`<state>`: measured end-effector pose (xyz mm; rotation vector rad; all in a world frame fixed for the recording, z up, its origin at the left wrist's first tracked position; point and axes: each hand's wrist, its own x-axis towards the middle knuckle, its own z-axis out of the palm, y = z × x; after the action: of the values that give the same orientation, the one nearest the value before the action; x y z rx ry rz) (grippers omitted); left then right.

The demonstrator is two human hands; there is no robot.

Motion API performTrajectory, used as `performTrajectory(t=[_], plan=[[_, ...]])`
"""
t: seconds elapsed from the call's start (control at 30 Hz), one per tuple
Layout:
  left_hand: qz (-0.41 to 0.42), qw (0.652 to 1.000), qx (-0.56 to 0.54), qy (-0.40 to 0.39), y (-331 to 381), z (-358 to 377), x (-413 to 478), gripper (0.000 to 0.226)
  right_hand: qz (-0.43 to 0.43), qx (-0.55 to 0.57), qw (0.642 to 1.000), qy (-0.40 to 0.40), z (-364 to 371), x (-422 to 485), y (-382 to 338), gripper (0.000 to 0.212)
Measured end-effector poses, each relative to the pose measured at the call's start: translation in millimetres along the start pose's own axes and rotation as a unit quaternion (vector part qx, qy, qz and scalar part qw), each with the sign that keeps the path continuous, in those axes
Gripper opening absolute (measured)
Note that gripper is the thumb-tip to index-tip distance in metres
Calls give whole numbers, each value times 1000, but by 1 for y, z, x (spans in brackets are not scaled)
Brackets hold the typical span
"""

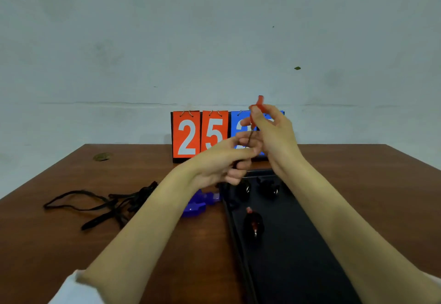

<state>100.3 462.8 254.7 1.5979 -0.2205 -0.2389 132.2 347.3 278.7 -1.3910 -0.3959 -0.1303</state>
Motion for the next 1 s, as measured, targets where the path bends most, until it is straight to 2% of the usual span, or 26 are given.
performTrajectory(t=[0.03, 0.1, 0.17, 0.23, 0.3, 0.37, 0.47, 0.53, 0.57, 0.6, 0.67, 0.77, 0.83, 0.9, 0.93, 1.0], plan=[[-17, 1000, 21, 6, 1, -8, 6, 27, -2, -14, 1000, 14, -1, 6, -1, 24], [-51, 998, 26, 12, -4, -28, 14, 21, -31, -125, 991, 26, -8, 15, -2, 19], [-79, 997, -10, 9, -16, -51, 16, 18, -54, -259, 964, -11, -16, 19, -1, 18], [-100, 992, -63, 38, -29, -75, 15, 13, -48, -357, 931, -56, -23, 18, 1, 19], [-114, 979, -126, 112, -40, -98, 12, 6, -36, -413, 907, -68, -29, 17, 4, 18], [-132, 956, -134, 226, -48, -116, 10, 10, -25, -444, 893, -64, -31, 18, 7, 18], [-151, 929, -14, 336, -53, -125, 11, 17, -10, -483, 873, -72, -30, 20, 9, 26], [-157, 909, 101, 371, -52, -126, 14, 26, -21, -490, 869, -67, -29, 21, 8, 27], [-162, 896, 177, 373, -51, -123, 14, 34, -31, -475, 877, -62, -27, 19, 6, 27], [-163, 886, 241, 362, -47, -117, 14, 45, -37, -437, 897, -59, -25, 17, 4, 27], [-109, 905, 266, 314, -31, -96, 8, 56, -17, -316, 946, -66, -18, 10, 2, 31], [29, 971, 108, 210, -9, -54, -1, 53, 15, -202, 974, -98, -13, -8, 5, 33], [81, 987, -64, 126, -5, -26, -5, 40, 17, -179, 978, -109, -13, -19, 13, 30], [54, 972, -219, 69, -13, -3, -7, 22, 28, -148, 983, -102, -13, -28, 19, 26], [24, 966, -252, 59, -21, 4, -11, 19, 38, -141, 985, -94, -13, -32, 20, 25], [-26, 967, -249, 51, -35, 9, -14, 22, 50, -157, 984, -63, -16, -37, 23, 25]])
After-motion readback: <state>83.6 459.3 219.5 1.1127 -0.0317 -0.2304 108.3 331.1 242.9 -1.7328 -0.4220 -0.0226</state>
